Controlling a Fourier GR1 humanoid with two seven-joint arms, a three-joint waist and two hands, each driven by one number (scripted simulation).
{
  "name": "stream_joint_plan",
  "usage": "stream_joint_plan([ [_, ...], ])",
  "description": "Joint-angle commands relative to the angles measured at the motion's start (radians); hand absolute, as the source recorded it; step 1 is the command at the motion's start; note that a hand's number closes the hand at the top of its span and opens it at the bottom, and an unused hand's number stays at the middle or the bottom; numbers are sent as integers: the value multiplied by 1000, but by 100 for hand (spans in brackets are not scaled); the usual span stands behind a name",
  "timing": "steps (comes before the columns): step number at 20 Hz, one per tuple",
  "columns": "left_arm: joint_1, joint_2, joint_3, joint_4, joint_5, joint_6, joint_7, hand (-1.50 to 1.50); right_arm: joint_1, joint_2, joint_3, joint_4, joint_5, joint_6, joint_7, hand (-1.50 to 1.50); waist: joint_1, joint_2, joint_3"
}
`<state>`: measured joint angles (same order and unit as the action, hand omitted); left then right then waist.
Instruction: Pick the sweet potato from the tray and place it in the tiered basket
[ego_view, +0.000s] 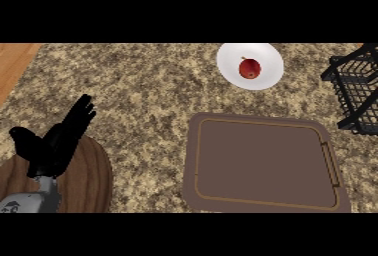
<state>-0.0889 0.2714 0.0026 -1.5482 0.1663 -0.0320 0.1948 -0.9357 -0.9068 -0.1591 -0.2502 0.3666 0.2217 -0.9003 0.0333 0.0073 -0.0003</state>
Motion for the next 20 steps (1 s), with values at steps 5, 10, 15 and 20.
stream_joint_plan([
  [5, 14, -11, -3, -62, -23, 15, 27, 0, -63, 30, -20, 37, 1, 46, 16, -150, 4, 3, 2],
  [10, 10, -8, -3, -50, -16, -4, 31, 0, -118, 53, -88, 97, -73, 131, 135, -150, 17, 6, 3],
  [15, -65, -10, 18, 11, -2, -6, 50, 0, -152, -30, -192, 152, -182, 299, 208, -150, 2, 9, 3],
  [20, -11, -17, 12, -19, -10, -8, 16, 0, -173, -109, -306, 219, -297, 369, 355, -150, 13, 10, 4],
])
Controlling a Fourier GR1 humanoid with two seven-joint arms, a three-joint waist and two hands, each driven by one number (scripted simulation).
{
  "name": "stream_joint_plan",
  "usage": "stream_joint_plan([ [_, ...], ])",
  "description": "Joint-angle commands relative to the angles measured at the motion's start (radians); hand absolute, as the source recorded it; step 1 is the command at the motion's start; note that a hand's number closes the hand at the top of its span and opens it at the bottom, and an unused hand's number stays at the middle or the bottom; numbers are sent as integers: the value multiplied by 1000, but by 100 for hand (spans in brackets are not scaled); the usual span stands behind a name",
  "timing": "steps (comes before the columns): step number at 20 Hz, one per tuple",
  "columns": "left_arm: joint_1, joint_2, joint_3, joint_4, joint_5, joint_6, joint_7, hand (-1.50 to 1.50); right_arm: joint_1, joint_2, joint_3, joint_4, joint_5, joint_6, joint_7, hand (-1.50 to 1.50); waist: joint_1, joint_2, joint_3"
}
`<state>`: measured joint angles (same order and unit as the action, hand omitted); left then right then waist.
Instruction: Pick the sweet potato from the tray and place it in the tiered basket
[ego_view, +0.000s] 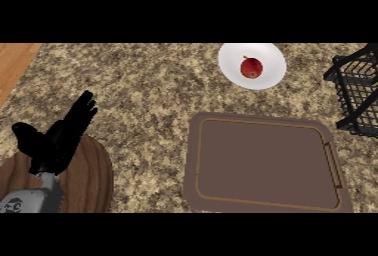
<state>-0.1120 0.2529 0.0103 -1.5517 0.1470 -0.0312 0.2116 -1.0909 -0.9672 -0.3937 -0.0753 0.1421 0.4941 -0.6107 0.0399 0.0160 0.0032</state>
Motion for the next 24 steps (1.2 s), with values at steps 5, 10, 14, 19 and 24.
stream_joint_plan([
  [5, -15, -7, -6, 15, -4, -13, -18, 0, -20, -115, -135, 38, -136, -7, 141, -150, 23, 18, 3],
  [10, -1, -13, -6, 4, -5, -9, -22, 0, 45, -222, -184, 54, -186, 37, 176, -150, 21, 21, 6],
  [14, -11, -6, 7, 8, 8, -18, -23, 0, 83, -269, -206, 53, -209, 54, 183, -150, 22, 27, 10],
  [19, -6, -4, 3, -1, 3, -19, -23, 0, 126, -321, -219, 49, -221, 89, 191, -150, 24, 31, 14],
  [24, -35, -8, 13, -3, 17, -17, -15, 0, 161, -333, -230, 38, -232, 131, 176, -150, 18, 33, 17],
])
